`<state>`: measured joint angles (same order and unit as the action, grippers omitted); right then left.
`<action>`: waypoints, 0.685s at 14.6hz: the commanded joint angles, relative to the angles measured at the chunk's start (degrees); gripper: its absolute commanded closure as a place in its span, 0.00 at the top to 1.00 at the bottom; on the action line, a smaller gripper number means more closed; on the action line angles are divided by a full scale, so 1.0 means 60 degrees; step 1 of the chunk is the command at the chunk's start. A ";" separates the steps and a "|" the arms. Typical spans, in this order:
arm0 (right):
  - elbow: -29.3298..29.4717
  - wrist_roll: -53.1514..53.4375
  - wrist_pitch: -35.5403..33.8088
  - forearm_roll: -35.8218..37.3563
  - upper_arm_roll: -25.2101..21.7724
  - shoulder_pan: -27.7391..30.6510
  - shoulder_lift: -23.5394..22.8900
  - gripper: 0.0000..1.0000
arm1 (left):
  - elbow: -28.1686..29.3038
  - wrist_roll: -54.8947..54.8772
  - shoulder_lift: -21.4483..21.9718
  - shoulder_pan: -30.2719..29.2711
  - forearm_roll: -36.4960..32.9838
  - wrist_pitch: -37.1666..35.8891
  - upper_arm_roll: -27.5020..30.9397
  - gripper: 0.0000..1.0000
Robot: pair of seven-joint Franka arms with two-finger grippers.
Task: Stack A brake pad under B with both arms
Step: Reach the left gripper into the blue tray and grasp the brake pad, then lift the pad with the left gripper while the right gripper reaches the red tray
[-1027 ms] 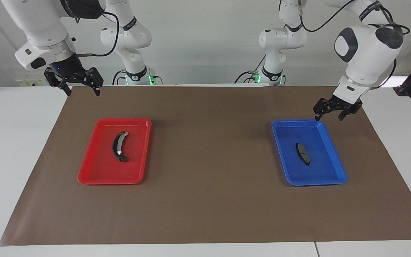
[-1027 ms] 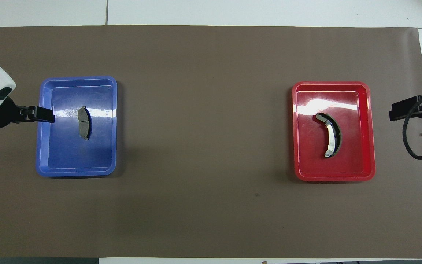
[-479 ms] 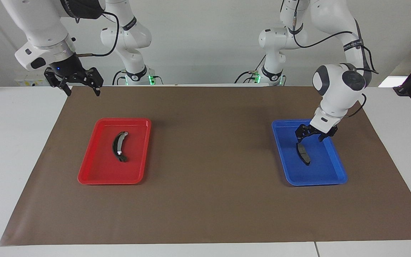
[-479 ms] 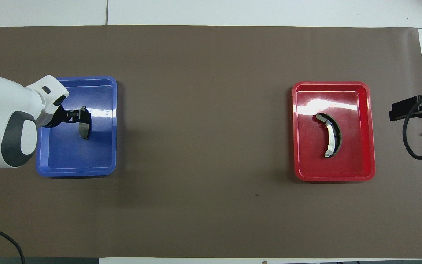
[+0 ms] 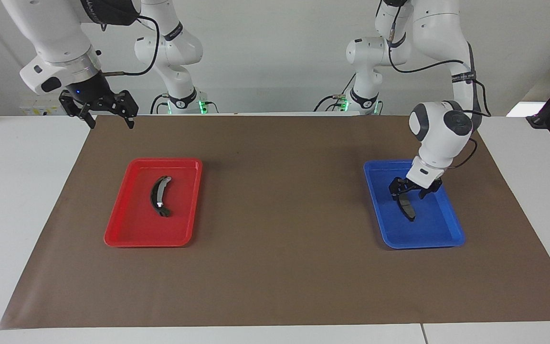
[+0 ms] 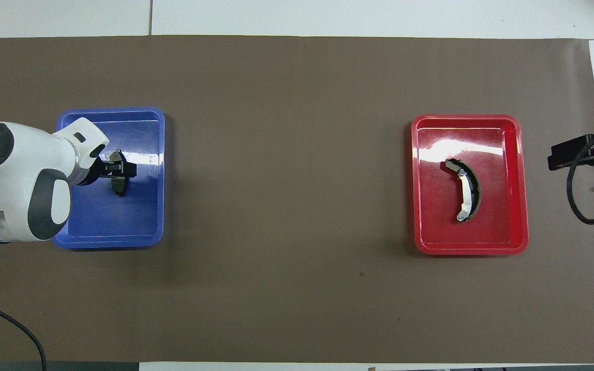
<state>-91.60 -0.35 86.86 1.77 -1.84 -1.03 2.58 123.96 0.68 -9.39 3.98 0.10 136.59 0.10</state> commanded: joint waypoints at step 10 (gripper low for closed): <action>-0.0217 -0.0044 0.0172 -0.0104 0.0072 0.0142 0.0155 1.00 | 0.0009 -0.0128 -0.0488 -0.0195 -0.0002 0.0337 0.0027 0.22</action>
<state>-91.60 -0.35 86.86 1.77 -1.84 -1.03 2.58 123.84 0.75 -13.08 3.04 0.08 140.12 0.22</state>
